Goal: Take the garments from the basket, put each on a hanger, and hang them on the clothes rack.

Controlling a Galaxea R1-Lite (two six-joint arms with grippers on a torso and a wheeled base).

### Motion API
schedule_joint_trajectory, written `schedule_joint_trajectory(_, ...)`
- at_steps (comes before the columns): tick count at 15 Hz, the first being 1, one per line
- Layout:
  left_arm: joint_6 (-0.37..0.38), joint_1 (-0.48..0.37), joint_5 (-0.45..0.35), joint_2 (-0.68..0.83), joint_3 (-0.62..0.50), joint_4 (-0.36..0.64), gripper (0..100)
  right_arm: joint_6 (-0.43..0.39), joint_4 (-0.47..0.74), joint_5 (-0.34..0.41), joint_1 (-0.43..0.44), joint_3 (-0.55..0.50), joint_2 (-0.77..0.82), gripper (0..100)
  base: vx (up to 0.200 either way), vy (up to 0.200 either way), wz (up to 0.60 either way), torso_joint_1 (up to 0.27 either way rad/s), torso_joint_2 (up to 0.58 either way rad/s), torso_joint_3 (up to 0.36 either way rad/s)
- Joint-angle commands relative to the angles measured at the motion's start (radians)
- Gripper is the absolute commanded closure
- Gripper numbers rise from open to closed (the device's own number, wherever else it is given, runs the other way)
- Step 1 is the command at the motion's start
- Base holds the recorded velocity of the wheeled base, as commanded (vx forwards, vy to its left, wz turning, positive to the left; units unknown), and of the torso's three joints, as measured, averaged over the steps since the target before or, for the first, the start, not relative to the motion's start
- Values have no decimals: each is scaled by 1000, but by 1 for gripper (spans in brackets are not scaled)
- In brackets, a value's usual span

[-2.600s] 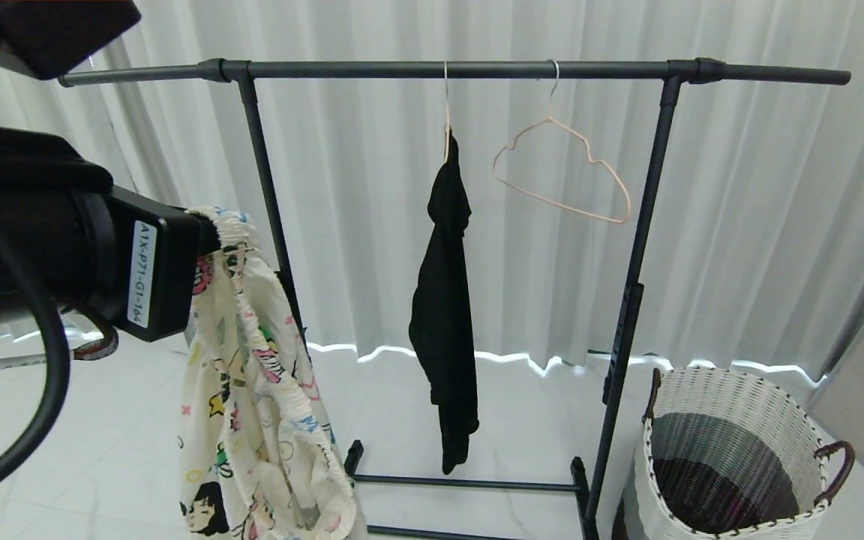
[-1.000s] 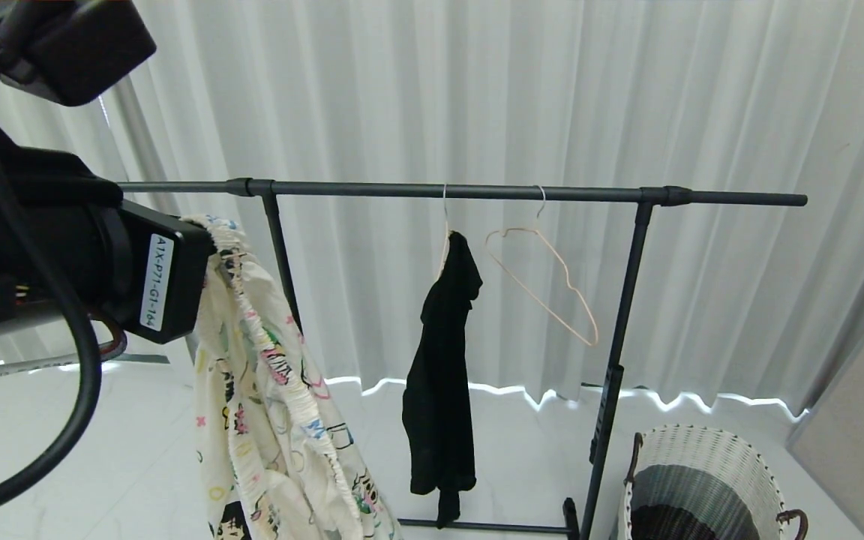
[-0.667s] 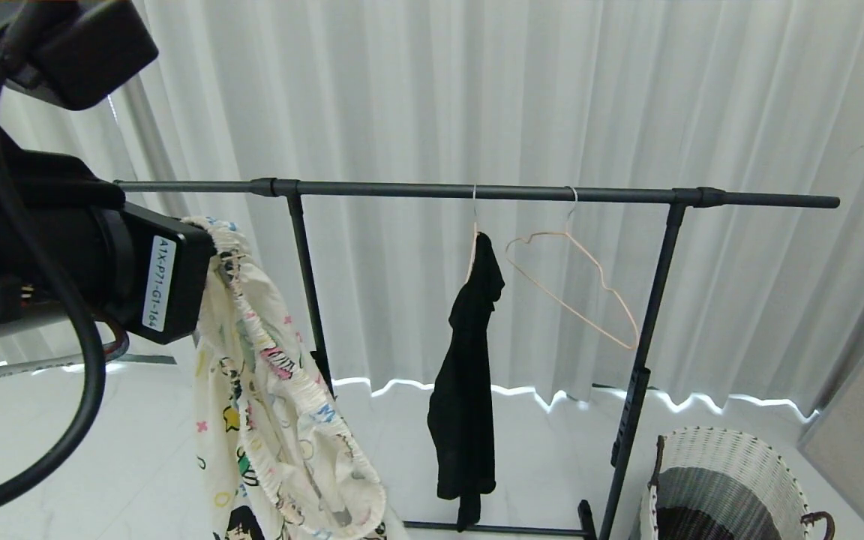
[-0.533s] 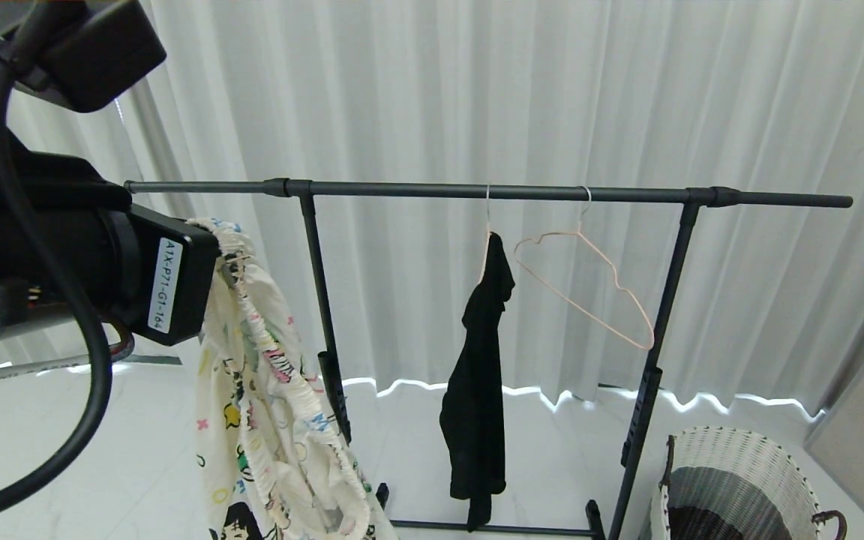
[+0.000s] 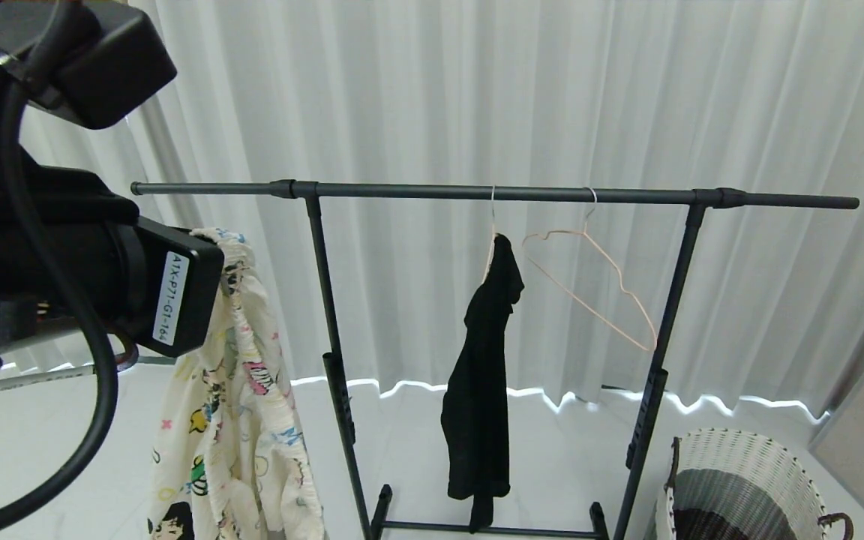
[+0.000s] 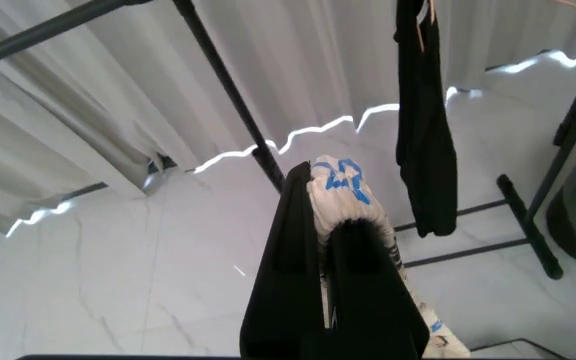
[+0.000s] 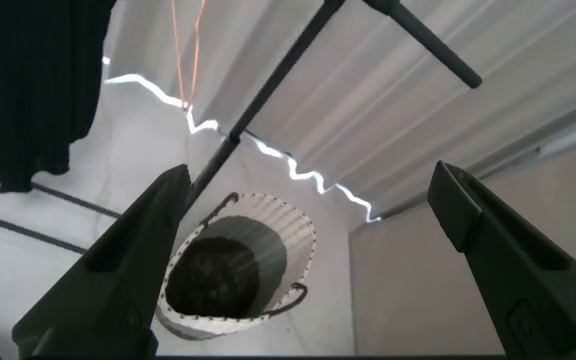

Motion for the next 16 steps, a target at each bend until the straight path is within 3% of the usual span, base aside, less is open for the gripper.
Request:
schedule_joint_trajectory(1, -1, 1, 1, 0, 0, 0, 100, -1, -4, 0, 0, 2, 1, 0, 200, 0, 0, -7, -2, 2)
schedule_joint_trajectory(16, -1, 1, 1, -3, 0, 0, 100, -1, -41, 2, -12, 73, 2, 0, 200, 0, 0, 4, 2, 1)
